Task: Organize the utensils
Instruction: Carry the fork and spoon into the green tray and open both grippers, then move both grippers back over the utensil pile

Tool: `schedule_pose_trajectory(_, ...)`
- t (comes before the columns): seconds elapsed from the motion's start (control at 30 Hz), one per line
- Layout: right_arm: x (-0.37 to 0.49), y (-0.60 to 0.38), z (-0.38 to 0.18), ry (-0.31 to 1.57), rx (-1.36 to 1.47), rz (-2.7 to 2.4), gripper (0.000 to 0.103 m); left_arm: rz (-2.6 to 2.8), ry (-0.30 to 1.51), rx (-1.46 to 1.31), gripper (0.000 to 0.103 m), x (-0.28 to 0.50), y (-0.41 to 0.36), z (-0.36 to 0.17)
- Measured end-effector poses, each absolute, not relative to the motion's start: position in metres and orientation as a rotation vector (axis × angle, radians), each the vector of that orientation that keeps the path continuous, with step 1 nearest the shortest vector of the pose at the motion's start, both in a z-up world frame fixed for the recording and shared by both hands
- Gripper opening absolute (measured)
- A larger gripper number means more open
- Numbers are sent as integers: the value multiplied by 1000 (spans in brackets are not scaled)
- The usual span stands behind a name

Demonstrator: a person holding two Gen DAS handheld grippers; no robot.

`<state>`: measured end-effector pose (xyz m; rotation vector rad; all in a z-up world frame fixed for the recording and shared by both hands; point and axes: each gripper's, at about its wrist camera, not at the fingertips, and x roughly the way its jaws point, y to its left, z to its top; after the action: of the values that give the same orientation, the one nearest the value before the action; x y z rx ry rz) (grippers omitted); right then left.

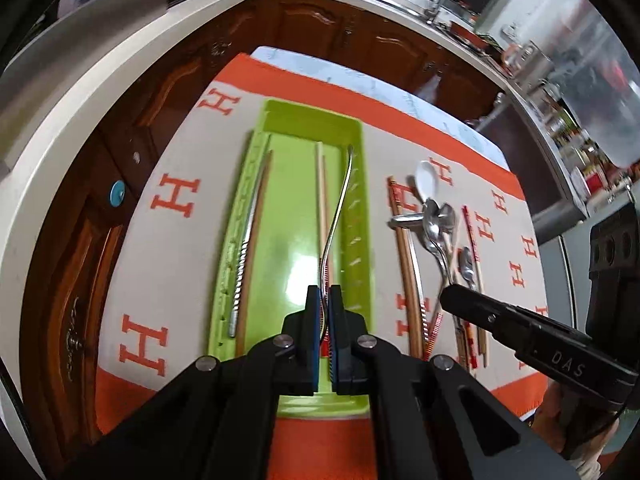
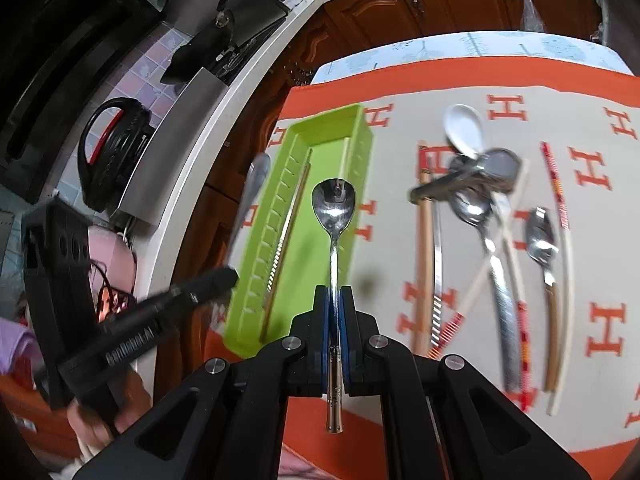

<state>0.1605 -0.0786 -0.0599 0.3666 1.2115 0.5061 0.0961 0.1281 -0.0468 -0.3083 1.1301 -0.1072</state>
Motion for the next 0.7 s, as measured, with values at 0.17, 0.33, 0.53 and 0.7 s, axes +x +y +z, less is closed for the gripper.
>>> schedule_pose_trajectory(0.17,182,-39,-73,1255,365,505,4,-70,1144,-343,1,106,136,-67)
schedule_pose_trajectory(0.33,198,-13,-94,1299,362,482,5,-50,1170,-347,2,113,139,-82)
schedule_pose_trajectory(0.53,202,-6,-109,1321,355,474,9,-29,1126,-267,36,110,134,-72)
schedule_pose_trajectory(0.7,194,-18,-102,1295,333,460,14,-17,1105,-254,61,103,137,-62)
